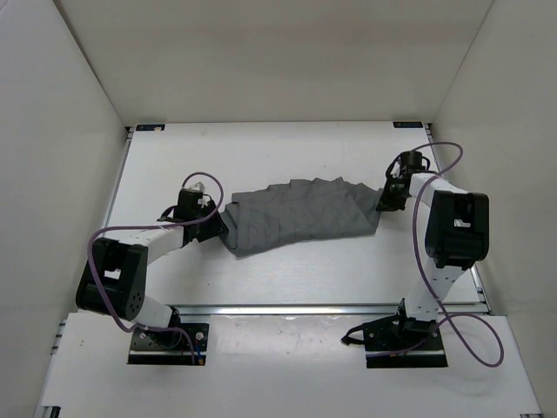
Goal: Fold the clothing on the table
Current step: Fold the skirt
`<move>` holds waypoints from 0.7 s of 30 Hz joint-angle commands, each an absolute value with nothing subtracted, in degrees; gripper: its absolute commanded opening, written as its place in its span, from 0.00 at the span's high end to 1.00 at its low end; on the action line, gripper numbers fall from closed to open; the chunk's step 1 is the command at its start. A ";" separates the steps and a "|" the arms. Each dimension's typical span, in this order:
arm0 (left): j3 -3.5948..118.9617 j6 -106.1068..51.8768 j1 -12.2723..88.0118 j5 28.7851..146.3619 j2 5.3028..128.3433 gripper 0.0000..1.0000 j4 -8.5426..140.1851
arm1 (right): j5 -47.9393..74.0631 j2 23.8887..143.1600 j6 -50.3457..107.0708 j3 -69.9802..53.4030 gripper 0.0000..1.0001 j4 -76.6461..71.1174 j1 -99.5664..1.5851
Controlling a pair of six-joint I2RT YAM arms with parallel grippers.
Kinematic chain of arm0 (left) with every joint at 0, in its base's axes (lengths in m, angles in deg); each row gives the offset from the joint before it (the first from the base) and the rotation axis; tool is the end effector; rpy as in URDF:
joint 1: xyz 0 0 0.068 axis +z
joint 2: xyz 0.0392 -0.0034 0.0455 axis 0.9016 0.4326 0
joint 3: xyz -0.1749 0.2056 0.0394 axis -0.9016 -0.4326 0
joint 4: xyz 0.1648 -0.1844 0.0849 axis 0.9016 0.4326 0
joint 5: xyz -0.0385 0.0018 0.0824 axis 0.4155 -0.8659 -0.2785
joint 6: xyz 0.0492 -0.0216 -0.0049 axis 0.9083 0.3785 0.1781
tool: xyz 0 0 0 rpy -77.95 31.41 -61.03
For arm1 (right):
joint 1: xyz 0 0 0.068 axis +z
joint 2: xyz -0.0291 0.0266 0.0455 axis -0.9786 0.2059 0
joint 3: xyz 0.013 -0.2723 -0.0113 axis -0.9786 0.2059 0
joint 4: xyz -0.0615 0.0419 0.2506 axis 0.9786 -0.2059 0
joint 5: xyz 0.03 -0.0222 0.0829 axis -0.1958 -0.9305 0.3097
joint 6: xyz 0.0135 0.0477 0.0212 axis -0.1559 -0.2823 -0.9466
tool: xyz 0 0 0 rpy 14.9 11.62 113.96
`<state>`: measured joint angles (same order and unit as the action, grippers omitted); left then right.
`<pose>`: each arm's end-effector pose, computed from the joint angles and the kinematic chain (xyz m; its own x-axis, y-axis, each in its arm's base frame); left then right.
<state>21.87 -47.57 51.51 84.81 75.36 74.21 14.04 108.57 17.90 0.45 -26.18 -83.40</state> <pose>0.2589 -0.0626 0.1471 -0.8143 -0.3556 -0.4588 -0.1831 0.9074 -0.3783 0.3691 -0.0287 0.1611 -0.8419 0.3727 -0.3901 0.2868 0.9216 0.2615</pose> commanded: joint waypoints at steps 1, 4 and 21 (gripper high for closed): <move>22.60 -48.05 51.27 84.49 75.79 0.46 74.87 | 15.87 106.17 19.62 -1.56 1.00 -25.56 -82.25; 22.08 -48.32 51.54 84.41 75.09 0.52 74.43 | 19.55 101.08 19.88 -2.61 1.00 -24.67 -80.49; 20.15 -49.90 51.36 84.50 74.21 1.00 72.14 | 40.66 89.63 6.18 -3.32 1.00 -4.37 -51.58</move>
